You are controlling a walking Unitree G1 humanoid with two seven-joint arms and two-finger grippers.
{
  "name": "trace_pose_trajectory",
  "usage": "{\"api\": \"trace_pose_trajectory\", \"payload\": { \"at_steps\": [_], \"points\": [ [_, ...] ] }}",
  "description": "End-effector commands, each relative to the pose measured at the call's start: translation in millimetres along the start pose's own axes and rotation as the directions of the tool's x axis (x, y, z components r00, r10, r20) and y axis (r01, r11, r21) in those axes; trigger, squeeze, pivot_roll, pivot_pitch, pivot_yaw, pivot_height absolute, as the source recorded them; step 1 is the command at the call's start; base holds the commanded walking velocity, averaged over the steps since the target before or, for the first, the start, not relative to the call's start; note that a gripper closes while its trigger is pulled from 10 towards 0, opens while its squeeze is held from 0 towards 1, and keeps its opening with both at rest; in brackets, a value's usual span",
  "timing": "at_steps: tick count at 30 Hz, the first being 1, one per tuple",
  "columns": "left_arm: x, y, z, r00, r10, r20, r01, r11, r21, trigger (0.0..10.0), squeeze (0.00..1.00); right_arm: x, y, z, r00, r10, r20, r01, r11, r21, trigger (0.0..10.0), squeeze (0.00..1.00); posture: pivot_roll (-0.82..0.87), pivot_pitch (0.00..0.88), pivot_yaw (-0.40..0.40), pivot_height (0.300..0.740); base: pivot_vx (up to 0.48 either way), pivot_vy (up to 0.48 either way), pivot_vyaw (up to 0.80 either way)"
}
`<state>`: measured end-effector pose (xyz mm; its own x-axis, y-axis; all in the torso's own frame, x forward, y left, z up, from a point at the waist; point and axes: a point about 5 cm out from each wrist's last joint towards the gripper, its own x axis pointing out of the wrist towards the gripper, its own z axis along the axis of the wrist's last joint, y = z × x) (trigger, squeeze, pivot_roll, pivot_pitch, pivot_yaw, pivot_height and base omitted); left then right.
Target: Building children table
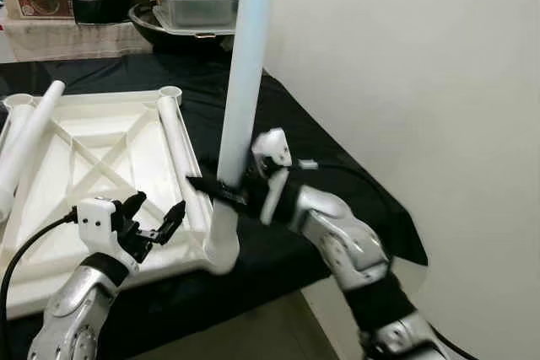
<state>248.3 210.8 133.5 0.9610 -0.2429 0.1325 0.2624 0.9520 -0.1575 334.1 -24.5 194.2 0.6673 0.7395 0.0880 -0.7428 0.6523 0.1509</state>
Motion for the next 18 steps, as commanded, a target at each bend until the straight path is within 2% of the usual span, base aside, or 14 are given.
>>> {"api": "trace_pose_trajectory", "payload": {
  "at_steps": [1, 2, 3, 5, 6, 7, 9, 10, 11, 12, 14, 16, 17, 18],
  "points": [
    [-2.4, 0.2, -3.7, 1.0, 0.004, -0.01, -0.004, 1.0, -0.017, 10.0, 0.0, -19.5, -42.2, -28.9, 0.918, -0.374, -0.136, 0.381, 0.924, 0.032, 0.0, 0.0, 0.15, 0.0, -0.146, 0.74, 0.0, 0.0, 0.0],
    [-2.4, 0.2, -3.7, 1.0, 0.004, -0.01, -0.004, 1.0, -0.017, 10.0, 0.0, -19.5, -42.2, -28.9, 0.918, -0.374, -0.136, 0.381, 0.924, 0.032, 0.0, 0.0, 0.15, 0.0, -0.146, 0.74, 0.0, 0.0, 0.0],
    [-2.1, 0.2, -3.6, 1.0, 0.003, -0.009, -0.003, 1.0, -0.018, 10.0, 0.0, -27.7, -52.9, -33.1, 0.848, -0.505, -0.161, 0.514, 0.857, 0.018, 0.0, 0.0, 0.15, 0.0, -0.142, 0.74, 0.0, 0.0, 0.0],
    [-1.3, 0.6, -3.6, 1.0, 0.003, -0.009, -0.003, 1.0, -0.018, 10.0, 0.0, -30.2, -49.5, -34.4, 0.829, -0.532, -0.172, 0.54, 0.842, -0.006, 0.0, 0.0, 0.15, 0.0, -0.135, 0.74, 0.0, 0.0, 0.0],
    [-1.0, 0.7, -3.6, 1.0, 0.003, -0.009, -0.003, 1.0, -0.018, 10.0, 0.0, -26.5, -42.0, -31.4, 0.854, -0.498, -0.15, 0.5, 0.866, -0.025, 10.0, 0.0, 0.15, 0.0, -0.135, 0.74, 0.0, 0.0, 0.0],
    [-1.0, 0.7, -3.6, 1.0, 0.003, -0.009, -0.003, 1.0, -0.018, 10.0, 0.0, -26.5, -42.0, -31.4, 0.854, -0.498, -0.15, 0.5, 0.866, -0.025, 10.0, 0.0, 0.15, 0.0, -0.135, 0.74, 0.0, 0.0, 0.0],
    [-0.5, 0.9, -3.8, 1.0, 0.002, -0.009, -0.002, 1.0, -0.018, 10.0, 0.0, -19.4, -28.2, -25.7, 0.912, -0.398, -0.101, 0.399, 0.917, -0.013, 10.0, 0.0, 0.15, 0.0, -0.132, 0.74, 0.0, 0.0, 0.0],
    [-0.5, 0.9, -3.8, 1.0, 0.002, -0.009, -0.002, 1.0, -0.018, 10.0, 0.0, -19.4, -28.2, -25.7, 0.912, -0.398, -0.101, 0.399, 0.917, -0.013, 10.0, 0.0, 0.15, 0.0, -0.132, 0.74, 0.0, 0.0, 0.0],
    [0.0, 1.1, -4.0, 1.0, 0.001, -0.01, -0.001, 1.0, -0.017, 10.0, 0.0, -14.8, -19.0, -19.5, 0.95, -0.307, -0.05, 0.309, 0.951, 0.02, 10.0, 0.96, 0.14, 0.0, -0.13, 0.74, 0.0, 0.0, 0.0],
    [0.7, 1.3, -4.0, 1.0, 0.0, -0.011, 0.0, 1.0, -0.017, 10.0, 0.0, -11.1, -10.5, -11.7, 0.98, -0.199, 0.002, 0.199, 0.978, 0.057, 10.0, 1.0, 0.14, 0.0, -0.132, 0.74, 0.0, 0.0, 0.0],
    [1.5, 1.7, -3.8, 1.0, -0.001, -0.01, 0.001, 1.0, -0.017, 10.0, 0.0, -8.5, 5.6, 2.6, 0.997, 0.022, 0.07, -0.026, 0.998, 0.062, 10.0, 1.0, 0.14, 0.0, -0.132, 0.74, 0.0, 0.0, 0.0],
    [1.6, 1.8, -3.7, 1.0, -0.001, -0.01, 0.001, 1.0, -0.017, 10.0, 0.0, -8.5, 8.8, 5.1, 0.995, 0.068, 0.078, -0.072, 0.996, 0.058, 10.0, 1.0, 0.14, 0.0, -0.132, 0.74, 0.0, 0.0, 0.0],
    [1.9, 1.6, -3.5, 1.0, 0.0, -0.008, 0.0, 1.0, -0.017, 10.0, 0.0, -11.2, 19.7, 9.5, 0.971, 0.226, 0.077, -0.23, 0.972, 0.046, 10.0, 0.0, 0.14, 0.0, -0.136, 0.74, 0.0, 0.0, 0.0],
    [1.9, 1.7, -3.4, 1.0, 0.001, -0.007, -0.001, 1.0, -0.018, 10.0, 0.0, -15.3, 27.2, 12.5, 0.942, 0.325, 0.081, -0.328, 0.944, 0.023, 10.0, 0.0, 0.14, 0.0, -0.136, 0.74, 0.0, 0.0, 0.0]
  ]
}}
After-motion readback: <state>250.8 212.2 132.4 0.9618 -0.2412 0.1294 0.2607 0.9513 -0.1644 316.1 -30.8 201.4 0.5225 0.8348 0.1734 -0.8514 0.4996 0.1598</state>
